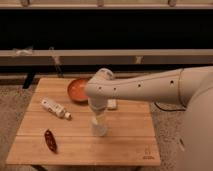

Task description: Place the ceramic cup over the eraser

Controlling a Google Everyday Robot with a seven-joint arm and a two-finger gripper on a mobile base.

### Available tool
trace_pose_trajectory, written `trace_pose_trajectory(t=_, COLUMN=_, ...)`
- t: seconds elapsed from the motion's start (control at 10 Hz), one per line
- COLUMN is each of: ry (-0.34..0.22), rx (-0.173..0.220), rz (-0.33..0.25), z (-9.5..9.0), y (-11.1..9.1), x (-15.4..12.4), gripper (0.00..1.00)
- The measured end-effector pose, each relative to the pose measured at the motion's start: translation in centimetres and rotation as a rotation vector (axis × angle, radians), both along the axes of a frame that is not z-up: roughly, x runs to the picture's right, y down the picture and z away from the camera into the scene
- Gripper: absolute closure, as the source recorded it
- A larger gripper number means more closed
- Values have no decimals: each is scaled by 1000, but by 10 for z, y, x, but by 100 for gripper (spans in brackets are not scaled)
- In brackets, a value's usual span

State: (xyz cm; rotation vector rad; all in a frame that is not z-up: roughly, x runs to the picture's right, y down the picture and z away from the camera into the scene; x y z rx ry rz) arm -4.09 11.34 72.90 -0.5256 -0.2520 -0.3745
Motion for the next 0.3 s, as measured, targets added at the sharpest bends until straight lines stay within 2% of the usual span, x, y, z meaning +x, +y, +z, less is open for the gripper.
trace_pose_trajectory(t=0.2, ry=0, rx=22, rz=24, z=-18, y=-20, x=23, gripper=20)
trace_pose_trajectory(t=0.3, ry=-1, rx=23, rz=26, z=-19, y=-21, x=24, gripper=20)
